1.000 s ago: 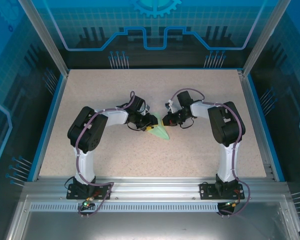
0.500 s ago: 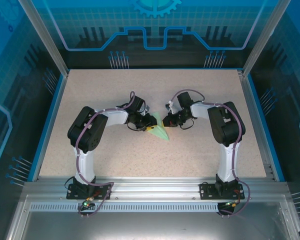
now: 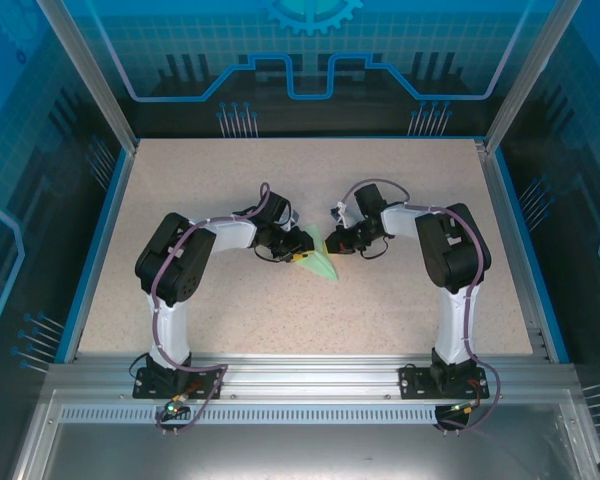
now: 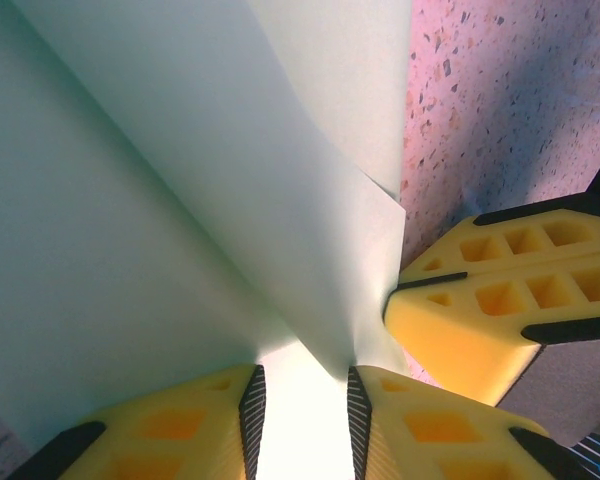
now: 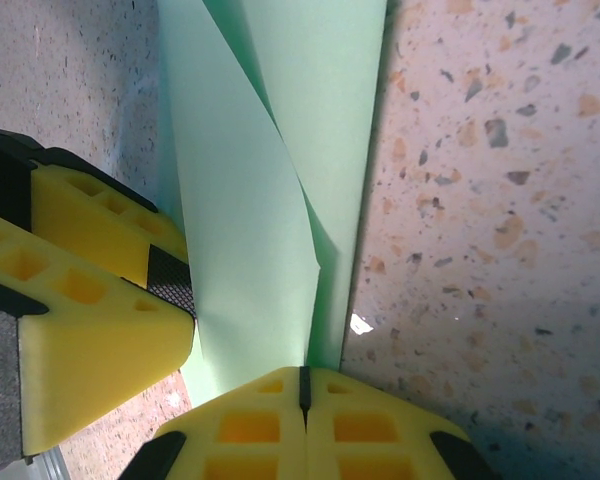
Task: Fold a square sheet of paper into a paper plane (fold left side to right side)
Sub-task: Fourth fold the wing at the center of the table.
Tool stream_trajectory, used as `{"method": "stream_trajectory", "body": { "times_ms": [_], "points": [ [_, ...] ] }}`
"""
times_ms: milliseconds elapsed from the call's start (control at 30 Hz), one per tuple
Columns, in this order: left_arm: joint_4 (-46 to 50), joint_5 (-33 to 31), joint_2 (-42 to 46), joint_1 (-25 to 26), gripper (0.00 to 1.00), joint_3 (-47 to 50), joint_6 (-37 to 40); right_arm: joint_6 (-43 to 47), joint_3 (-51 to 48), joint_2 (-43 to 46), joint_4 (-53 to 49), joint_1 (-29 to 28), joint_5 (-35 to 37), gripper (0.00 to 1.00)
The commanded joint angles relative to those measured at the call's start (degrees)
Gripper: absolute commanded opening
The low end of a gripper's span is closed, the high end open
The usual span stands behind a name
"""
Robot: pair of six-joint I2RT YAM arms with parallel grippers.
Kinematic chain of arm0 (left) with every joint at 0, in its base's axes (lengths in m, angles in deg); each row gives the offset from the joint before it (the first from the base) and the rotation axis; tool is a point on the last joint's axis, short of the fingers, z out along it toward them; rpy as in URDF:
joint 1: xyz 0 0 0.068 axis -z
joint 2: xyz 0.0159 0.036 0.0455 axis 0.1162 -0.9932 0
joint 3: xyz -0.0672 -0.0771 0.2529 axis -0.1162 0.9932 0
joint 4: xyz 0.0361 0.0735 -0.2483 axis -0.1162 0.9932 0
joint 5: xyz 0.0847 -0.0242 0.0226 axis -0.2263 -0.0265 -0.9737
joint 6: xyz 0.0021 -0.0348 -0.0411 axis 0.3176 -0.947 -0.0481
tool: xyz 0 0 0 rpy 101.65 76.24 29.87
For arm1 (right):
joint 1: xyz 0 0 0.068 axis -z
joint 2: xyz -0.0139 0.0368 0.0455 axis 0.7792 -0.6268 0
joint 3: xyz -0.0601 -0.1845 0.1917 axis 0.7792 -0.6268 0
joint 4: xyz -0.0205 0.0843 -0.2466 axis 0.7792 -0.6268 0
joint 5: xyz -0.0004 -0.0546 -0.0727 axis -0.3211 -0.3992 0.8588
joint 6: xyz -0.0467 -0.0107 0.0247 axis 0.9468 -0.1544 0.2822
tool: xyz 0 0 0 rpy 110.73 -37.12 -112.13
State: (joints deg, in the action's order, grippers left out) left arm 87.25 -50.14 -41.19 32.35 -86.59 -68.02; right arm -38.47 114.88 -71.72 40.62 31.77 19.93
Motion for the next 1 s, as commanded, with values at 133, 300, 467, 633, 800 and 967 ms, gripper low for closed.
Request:
{"method": "stream_trajectory", "body": {
  "times_ms": [133,300,467,633,800,967],
  "points": [
    [5.5,-0.8,2.9,0.0,0.36,-1.3,1.9,1.6,-0.8,-0.9,-4.0,-0.9,3.8,0.00],
    [7.9,-1.2,5.9,0.0,0.39,-3.0,2.5,1.8,-0.9,-1.0,-4.1,-1.2,4.4,0.00],
    [9.5,-0.9,6.7,0.0,0.35,-5.9,3.0,1.8,-0.9,-0.9,-4.2,-1.5,4.5,0.00],
    [11.7,-0.1,1.1,0.0,0.29,-12.1,3.7,2.1,-0.5,-1.0,-4.7,-1.6,4.8,0.00],
    [12.7,0.2,-3.7,0.0,0.28,-15.7,3.8,2.2,-0.5,-1.1,-4.7,-1.8,4.9,0.00],
    [12.8,1.1,-6.3,0.0,0.28,-17.0,3.4,2.4,-0.2,-1.3,-5.1,-2.1,5.0,0.00]
  ]
}}
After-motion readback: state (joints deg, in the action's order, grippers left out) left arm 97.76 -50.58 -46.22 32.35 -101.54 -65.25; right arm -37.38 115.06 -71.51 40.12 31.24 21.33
